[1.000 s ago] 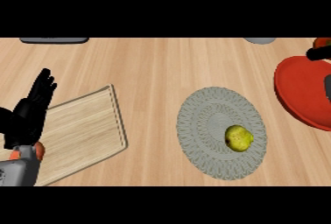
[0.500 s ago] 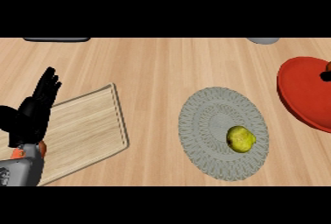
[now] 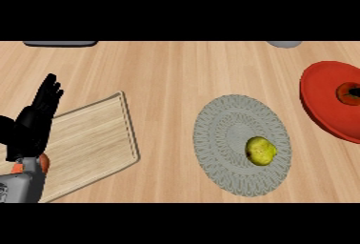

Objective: Pick the tomato from the placemat and place it in the bowl

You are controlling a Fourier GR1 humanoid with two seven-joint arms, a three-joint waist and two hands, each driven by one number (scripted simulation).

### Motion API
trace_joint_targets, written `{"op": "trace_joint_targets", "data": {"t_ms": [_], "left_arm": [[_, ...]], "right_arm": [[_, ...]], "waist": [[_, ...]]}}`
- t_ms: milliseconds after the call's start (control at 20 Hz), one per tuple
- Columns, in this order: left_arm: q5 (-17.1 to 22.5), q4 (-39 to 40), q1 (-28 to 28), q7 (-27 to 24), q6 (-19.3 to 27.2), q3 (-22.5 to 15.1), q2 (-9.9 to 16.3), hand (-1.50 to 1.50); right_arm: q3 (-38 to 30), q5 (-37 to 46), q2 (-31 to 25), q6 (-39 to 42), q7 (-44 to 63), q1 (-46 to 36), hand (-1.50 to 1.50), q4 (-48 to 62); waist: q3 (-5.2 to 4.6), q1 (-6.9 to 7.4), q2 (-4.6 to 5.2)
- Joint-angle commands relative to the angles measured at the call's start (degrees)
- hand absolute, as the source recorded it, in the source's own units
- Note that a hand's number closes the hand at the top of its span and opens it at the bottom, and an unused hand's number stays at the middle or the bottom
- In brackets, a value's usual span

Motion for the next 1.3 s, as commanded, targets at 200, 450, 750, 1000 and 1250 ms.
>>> {"op": "trace_joint_targets", "data": {"t_ms": [200,450,750,1000,1250], "left_arm": [[-0.32,-0.40,0.57,1.37,0.71,0.61,0.17,0.00],[-0.56,-0.57,-0.15,2.21,0.85,0.78,0.18,0.00],[1.55,0.16,2.25,-0.09,-1.91,3.12,1.76,0.00],[-1.21,-5.85,4.69,2.64,1.04,-0.32,-1.48,0.00],[0.66,-2.28,3.54,-0.57,-1.94,2.37,0.31,0.00]], "right_arm": [[-15.51,-19.22,3.89,-8.56,-17.76,1.90,-1.50,-10.52],[-21.80,-28.96,1.75,0.55,-21.65,11.31,-1.50,-16.41],[-24.34,-36.37,4.65,12.52,-17.49,25.88,-1.50,-32.57],[-29.80,-46.09,9.53,21.40,-16.59,36.46,-1.50,-43.62],[-31.97,-52.39,14.81,25.76,-17.54,44.91,-1.50,-54.42]], "waist": [[0.10,-1.98,-0.75],[-0.13,-2.44,-0.75],[-0.29,-2.95,-1.02],[-0.20,-2.28,-0.92],[-0.19,-1.40,-0.54]]}}
